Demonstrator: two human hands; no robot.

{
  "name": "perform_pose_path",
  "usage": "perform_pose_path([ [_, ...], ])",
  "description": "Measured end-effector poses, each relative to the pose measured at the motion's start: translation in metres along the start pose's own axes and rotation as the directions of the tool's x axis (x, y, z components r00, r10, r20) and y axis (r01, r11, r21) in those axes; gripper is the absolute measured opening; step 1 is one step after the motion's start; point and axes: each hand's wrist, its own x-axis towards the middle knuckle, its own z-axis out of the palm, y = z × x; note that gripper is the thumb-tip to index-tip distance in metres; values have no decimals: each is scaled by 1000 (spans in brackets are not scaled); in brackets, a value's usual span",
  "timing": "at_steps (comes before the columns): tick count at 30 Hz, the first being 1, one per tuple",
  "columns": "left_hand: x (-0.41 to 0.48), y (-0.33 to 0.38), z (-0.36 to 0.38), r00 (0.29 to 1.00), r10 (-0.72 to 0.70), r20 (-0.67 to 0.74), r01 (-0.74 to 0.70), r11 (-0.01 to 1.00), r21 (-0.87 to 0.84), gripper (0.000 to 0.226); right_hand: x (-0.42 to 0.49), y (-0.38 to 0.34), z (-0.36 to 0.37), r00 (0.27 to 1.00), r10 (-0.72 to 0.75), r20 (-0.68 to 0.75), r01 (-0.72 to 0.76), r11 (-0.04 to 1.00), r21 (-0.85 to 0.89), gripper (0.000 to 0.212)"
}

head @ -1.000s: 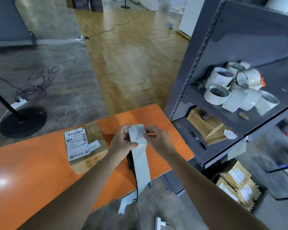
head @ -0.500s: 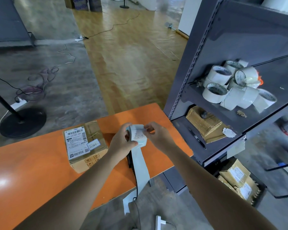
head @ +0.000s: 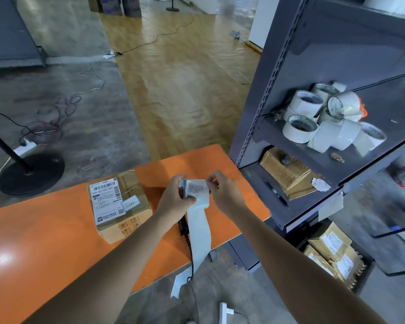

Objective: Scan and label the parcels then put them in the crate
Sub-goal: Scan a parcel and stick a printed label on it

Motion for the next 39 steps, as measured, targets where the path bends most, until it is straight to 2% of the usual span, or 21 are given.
perform_pose_path([
  [5, 1, 3, 2, 998, -57, -37, 54, 996, -73, 62, 2, -1, 2, 994, 106, 19, -108, 985, 137, 12],
  [8, 1, 6, 2, 996, -78, -48, 74, 993, -93, 58, 1, -2, 1, 980, 192, 45, -197, 946, 258, 19],
  [10, 1, 6, 2, 996, -79, -36, 75, 993, -91, 53, 3, -3, -3, 966, 243, 84, -257, 917, 306, 17],
  [12, 0, 7, 0, 997, -80, -10, 79, 994, -75, 49, 5, -4, -6, 944, 284, 166, -323, 891, 318, 8],
  [15, -1, 7, -1, 995, -92, 35, 95, 991, -93, 48, 5, -5, -6, 891, 313, 330, -424, 835, 351, 12],
  [17, -2, 7, -1, 994, -95, 57, 102, 986, -134, 50, 4, -4, -4, 873, 303, 383, -446, 815, 371, 10],
  [22, -4, 12, -4, 994, -73, 86, 88, 978, -190, 55, 6, 1, -3, 863, 345, 371, -493, 736, 463, 10],
  [27, 1, 15, -1, 988, -117, 99, 140, 949, -282, 25, 12, 5, -8, 859, 414, 300, -507, 771, 385, 16],
  [29, 2, 19, 5, 987, -148, 70, 162, 939, -303, 19, 12, 8, -8, 852, 440, 285, -521, 772, 365, 14],
  [35, 5, 22, 18, 988, -156, 15, 155, 959, -237, 17, 8, 14, -15, 845, 467, 262, -534, 768, 353, 7],
  [39, 10, 22, 25, 984, -176, -39, 166, 970, -176, 14, 6, 19, -19, 878, 435, 201, -479, 810, 338, 6],
])
